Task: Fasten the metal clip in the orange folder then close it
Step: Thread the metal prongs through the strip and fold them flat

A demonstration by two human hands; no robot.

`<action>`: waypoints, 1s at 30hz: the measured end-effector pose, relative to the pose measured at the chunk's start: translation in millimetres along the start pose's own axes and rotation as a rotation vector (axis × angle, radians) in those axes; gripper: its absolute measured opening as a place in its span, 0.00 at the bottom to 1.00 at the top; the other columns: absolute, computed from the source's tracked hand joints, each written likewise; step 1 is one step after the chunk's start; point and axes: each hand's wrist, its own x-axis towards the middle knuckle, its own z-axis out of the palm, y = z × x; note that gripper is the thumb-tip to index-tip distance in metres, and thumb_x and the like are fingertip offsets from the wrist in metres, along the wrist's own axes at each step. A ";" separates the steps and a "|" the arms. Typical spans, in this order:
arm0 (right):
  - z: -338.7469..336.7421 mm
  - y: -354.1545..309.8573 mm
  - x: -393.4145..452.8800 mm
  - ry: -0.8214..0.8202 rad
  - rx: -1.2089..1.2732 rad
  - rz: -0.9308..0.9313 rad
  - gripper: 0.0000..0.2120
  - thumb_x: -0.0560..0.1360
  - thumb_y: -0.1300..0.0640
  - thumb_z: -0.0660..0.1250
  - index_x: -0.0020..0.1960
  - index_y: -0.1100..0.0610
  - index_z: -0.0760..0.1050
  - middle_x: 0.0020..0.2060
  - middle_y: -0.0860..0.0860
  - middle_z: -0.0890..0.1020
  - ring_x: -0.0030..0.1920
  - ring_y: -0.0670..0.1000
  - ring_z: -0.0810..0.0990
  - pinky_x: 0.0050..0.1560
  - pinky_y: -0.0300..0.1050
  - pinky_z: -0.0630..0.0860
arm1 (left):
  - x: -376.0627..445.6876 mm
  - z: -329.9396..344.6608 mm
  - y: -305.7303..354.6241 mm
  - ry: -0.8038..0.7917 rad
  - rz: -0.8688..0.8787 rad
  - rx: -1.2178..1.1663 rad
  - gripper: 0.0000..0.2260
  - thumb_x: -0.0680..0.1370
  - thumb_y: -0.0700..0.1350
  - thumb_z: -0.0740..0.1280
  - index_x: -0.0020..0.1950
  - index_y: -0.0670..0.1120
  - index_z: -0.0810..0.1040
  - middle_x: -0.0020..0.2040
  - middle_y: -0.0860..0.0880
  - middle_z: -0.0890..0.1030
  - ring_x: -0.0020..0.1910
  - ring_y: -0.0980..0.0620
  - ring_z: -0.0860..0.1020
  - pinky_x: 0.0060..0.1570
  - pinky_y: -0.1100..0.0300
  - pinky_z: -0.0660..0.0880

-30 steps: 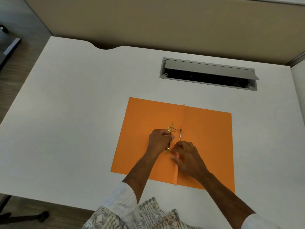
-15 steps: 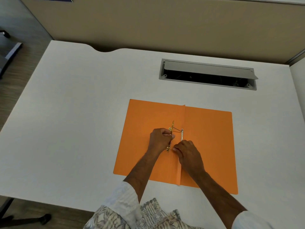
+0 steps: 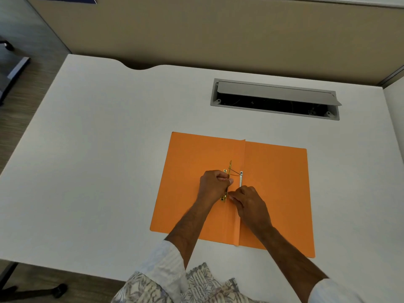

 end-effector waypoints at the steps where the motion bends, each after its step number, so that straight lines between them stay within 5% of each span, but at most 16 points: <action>1: 0.5 0.3 -0.1 -0.003 0.002 0.004 0.08 0.77 0.60 0.69 0.55 0.56 0.83 0.43 0.53 0.82 0.47 0.55 0.77 0.37 0.47 0.77 | -0.2 0.0 0.1 0.000 0.001 -0.004 0.12 0.73 0.42 0.77 0.54 0.40 0.83 0.49 0.38 0.86 0.46 0.41 0.86 0.49 0.44 0.84; 10: 3.4 3.8 0.2 0.011 0.053 0.056 0.08 0.78 0.58 0.68 0.55 0.54 0.83 0.45 0.51 0.83 0.49 0.52 0.77 0.41 0.40 0.72 | -3.6 0.8 -0.9 -0.009 -0.007 -0.023 0.09 0.73 0.41 0.77 0.51 0.41 0.83 0.43 0.43 0.84 0.36 0.49 0.82 0.44 0.47 0.84; 20: 5.1 5.4 -0.5 0.010 0.061 0.022 0.07 0.78 0.58 0.69 0.54 0.55 0.83 0.45 0.51 0.83 0.49 0.52 0.77 0.42 0.40 0.72 | -4.8 2.8 -1.6 -0.007 -0.007 -0.002 0.11 0.72 0.42 0.77 0.53 0.41 0.83 0.45 0.43 0.85 0.37 0.49 0.82 0.42 0.45 0.85; 24: 6.1 7.6 -3.0 0.016 0.088 0.045 0.06 0.78 0.56 0.68 0.52 0.55 0.82 0.46 0.51 0.81 0.50 0.52 0.76 0.43 0.40 0.72 | -8.7 7.5 -0.8 0.015 0.016 0.020 0.11 0.72 0.41 0.77 0.52 0.41 0.83 0.46 0.39 0.86 0.44 0.41 0.85 0.45 0.45 0.84; 30: 1.5 17.4 -12.7 0.042 0.225 0.137 0.10 0.78 0.59 0.67 0.60 0.57 0.79 0.52 0.50 0.77 0.50 0.45 0.75 0.48 0.31 0.71 | -11.0 18.0 -5.2 0.040 0.075 0.095 0.10 0.71 0.43 0.78 0.49 0.43 0.83 0.38 0.52 0.81 0.35 0.58 0.79 0.35 0.69 0.76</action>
